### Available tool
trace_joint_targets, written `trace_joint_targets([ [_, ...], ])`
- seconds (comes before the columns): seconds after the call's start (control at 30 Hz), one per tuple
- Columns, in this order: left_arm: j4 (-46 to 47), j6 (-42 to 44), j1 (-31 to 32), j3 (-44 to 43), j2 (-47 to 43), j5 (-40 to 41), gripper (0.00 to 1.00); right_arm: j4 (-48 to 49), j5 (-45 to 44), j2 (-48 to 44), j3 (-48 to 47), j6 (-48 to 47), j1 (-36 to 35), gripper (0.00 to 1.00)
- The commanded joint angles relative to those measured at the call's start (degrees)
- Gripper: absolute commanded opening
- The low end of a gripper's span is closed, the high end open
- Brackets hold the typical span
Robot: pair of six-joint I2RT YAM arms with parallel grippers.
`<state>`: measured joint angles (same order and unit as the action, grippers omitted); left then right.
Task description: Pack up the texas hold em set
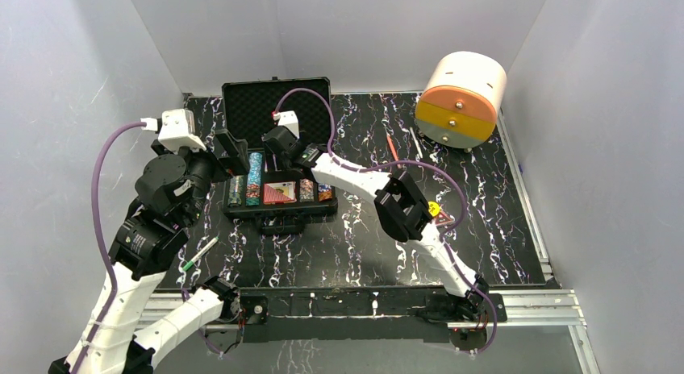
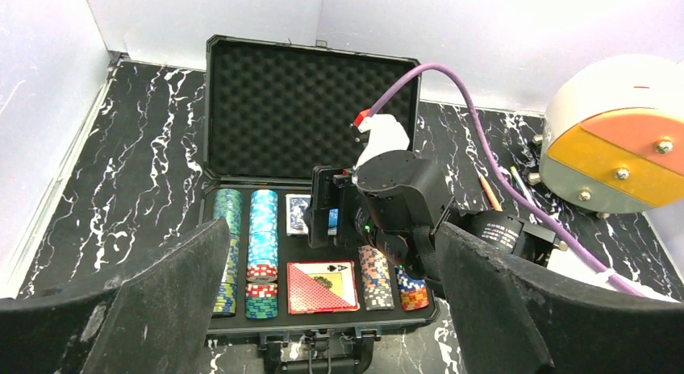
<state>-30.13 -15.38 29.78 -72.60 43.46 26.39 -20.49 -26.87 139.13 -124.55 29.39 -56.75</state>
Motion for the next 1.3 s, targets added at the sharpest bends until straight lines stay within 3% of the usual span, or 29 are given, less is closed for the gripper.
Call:
trace_joint_targets([
  [0.0, -0.3, 1.5, -0.1, -2.3, -0.1, 1.8, 0.98, 0.1, 0.5, -3.5, -2.1, 0.1, 0.1, 0.81],
  [0.13, -1.5, 0.7, -0.1, -3.2, 0.5, 1.1, 0.98, 0.4, 1.0, -9.1, 0.7, 0.4, 0.1, 0.84],
  [0.3, -4.3, -1.4, -0.1, -3.2, 1.2, -0.4, 0.99, 1.3, 2.1, -20.3, 14.5, 1.1, 0.3, 0.87],
  [0.5, -7.1, -6.1, -0.1, 0.9, 0.7, -4.2, 0.98, -4.4, -0.6, -38.0, 34.2, 5.6, 2.1, 0.87],
  [0.77, 0.0, -8.7, -0.1, 10.8, -1.6, -14.4, 0.98, -15.0, -2.0, -56.9, 60.2, 15.4, 16.3, 0.85],
  [1.0, 14.3, -5.2, -0.1, 19.2, 1.3, -13.4, 0.98, -22.4, -2.6, -60.8, 71.0, 17.6, 30.3, 0.88],
  [1.17, 23.8, -4.0, -0.1, 20.9, 5.9, -11.8, 0.98, -24.2, -1.1, -60.3, 74.1, 19.0, 33.6, 0.89],
  [1.27, 26.0, -3.8, -0.1, 20.6, 8.4, -11.1, 0.98, -23.4, 0.1, -59.9, 75.9, 20.9, 35.2, 0.82],
])
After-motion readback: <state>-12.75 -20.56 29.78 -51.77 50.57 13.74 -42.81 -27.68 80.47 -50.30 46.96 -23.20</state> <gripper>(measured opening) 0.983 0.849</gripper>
